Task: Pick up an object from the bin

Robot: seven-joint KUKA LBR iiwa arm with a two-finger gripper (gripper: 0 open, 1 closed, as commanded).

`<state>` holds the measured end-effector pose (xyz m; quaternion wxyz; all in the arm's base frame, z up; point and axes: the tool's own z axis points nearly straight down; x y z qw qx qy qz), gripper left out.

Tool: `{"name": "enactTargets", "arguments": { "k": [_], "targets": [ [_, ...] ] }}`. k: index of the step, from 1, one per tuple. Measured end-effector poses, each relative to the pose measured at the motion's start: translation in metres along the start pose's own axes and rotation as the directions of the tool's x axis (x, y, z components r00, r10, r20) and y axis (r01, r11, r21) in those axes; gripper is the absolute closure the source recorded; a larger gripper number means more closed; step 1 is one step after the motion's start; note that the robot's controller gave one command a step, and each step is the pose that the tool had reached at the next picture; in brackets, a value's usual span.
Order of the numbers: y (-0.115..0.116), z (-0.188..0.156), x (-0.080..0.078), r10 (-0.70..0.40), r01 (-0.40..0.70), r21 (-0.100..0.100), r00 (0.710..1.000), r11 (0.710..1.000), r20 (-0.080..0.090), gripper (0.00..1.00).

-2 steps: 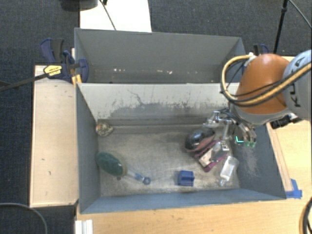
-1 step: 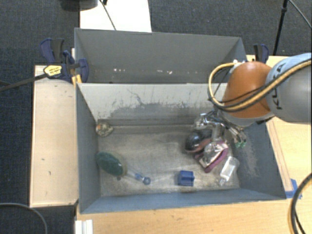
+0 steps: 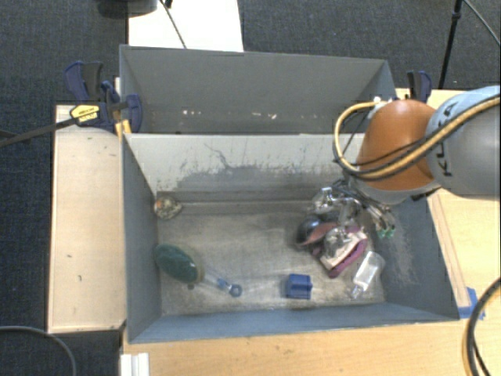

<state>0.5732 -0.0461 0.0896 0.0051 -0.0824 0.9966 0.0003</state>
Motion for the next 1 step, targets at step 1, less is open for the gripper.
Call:
{"name": "enactTargets", "arguments": {
  "k": [1],
  "targets": [
    [0.0014, -0.1336, 0.0084, -0.396, 0.396, 0.000, 0.918, 0.918, -0.002, 1.00]
  ]
}}
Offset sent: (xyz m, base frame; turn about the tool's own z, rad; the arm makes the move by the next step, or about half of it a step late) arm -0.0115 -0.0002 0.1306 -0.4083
